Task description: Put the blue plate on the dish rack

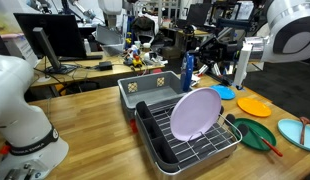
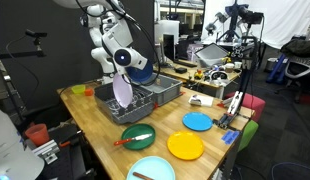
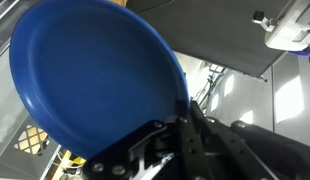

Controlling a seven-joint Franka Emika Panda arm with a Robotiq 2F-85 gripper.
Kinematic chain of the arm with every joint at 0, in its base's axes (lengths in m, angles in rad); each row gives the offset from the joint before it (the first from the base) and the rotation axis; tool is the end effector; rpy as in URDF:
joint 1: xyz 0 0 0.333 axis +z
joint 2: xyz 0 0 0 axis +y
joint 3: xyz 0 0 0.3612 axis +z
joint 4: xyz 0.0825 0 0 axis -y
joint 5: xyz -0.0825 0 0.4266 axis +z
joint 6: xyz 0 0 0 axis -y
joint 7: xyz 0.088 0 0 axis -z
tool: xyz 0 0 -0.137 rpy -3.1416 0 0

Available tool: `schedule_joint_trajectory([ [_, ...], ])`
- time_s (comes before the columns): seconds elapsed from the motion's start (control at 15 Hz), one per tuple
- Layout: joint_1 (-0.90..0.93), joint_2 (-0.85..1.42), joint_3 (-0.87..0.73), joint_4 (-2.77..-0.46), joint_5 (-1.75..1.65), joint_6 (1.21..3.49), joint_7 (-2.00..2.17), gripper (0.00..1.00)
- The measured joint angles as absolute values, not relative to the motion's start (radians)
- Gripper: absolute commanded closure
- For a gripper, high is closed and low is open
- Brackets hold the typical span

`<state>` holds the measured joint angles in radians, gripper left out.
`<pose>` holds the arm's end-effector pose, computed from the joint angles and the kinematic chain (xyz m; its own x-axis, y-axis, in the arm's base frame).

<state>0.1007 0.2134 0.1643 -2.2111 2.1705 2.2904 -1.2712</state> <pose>0.5908 0.1976 0.3030 0.8177 -0.5154 0.2563 0.1054 -0.3038 -0.9469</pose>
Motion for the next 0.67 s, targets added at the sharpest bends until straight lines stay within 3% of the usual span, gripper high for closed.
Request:
schedule_joint_trajectory([
  [0.07,0.101,0.213,0.164,-2.211,2.171,2.290,-1.271,0.98],
  [0.67,0.122,0.214,0.116,-2.220,2.350,2.291,-1.360,0.98],
])
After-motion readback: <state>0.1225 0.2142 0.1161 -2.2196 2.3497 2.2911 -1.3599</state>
